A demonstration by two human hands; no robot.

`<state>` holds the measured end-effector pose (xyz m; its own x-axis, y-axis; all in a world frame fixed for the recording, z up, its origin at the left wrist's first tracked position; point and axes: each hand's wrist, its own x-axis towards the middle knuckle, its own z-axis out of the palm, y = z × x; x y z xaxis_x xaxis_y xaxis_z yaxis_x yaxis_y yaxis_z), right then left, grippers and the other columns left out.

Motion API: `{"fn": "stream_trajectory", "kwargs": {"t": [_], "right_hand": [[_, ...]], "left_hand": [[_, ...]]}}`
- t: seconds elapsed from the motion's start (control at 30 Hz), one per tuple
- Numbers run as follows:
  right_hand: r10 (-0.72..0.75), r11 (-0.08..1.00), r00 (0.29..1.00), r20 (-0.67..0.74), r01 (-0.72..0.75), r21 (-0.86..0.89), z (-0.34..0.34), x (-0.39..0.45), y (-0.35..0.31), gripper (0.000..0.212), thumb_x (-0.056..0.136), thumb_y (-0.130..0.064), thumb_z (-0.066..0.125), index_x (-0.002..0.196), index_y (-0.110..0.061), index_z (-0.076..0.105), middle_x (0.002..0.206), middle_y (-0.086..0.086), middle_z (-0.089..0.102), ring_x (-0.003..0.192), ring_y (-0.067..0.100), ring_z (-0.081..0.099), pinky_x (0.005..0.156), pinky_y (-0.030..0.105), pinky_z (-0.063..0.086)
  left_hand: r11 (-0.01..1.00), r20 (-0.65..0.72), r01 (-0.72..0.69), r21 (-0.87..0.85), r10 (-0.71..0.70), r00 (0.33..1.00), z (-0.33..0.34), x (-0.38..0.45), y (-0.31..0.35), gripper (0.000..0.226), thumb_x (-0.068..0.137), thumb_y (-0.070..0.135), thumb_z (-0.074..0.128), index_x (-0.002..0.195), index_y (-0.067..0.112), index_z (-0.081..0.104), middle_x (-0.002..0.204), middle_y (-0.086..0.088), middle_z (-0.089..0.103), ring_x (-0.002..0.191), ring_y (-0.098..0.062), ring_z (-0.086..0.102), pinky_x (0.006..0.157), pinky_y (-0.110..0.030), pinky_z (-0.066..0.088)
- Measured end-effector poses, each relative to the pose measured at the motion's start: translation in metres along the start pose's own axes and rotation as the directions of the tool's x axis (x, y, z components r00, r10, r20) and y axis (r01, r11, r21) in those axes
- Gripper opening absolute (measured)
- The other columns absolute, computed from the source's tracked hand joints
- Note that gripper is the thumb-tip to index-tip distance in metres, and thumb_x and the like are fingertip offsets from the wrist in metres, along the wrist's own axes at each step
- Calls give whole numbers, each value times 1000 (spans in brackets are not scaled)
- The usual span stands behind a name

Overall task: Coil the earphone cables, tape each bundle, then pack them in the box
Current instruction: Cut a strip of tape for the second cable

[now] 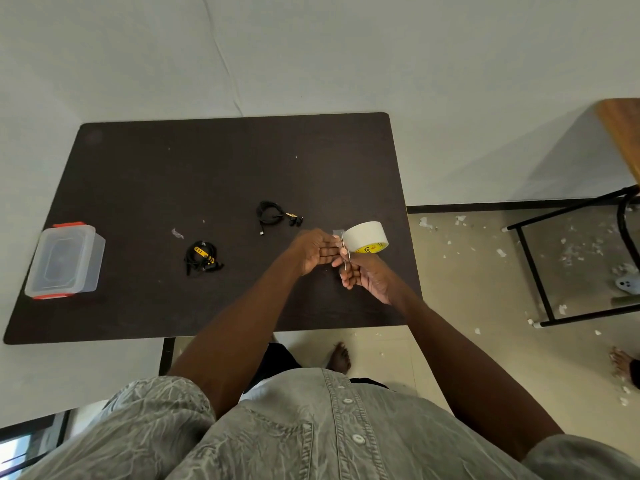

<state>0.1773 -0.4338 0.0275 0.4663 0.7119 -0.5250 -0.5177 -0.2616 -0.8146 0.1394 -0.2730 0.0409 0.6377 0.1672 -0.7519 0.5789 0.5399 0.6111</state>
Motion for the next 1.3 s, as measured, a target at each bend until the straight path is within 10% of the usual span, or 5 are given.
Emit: {"fn": "stream_trajectory", "kwargs": {"t": [0.7,1.3], "right_hand": [[8,1000,1000,-20,-8,7,1,-2,-4,16,93,-17,63,90,-2,66,64,9,60,52,16,52,49,24,41],[30,999,999,-20,-31,-23,6,4,-18,41,96,-37,55,91,2,67,66,11,60,48,16,51,46,22,41]], "left_hand": [[1000,-9,-15,-3,15,1000,1,-6,3,13,88,-2,50,93,-1,62,89,-14,69,66,-21,71,59,-30,54],[998,27,-36,53,35,999,-3,-11,3,9,79,-4,60,78,2,66,69,-8,68,62,-18,61,64,-26,54]]}}
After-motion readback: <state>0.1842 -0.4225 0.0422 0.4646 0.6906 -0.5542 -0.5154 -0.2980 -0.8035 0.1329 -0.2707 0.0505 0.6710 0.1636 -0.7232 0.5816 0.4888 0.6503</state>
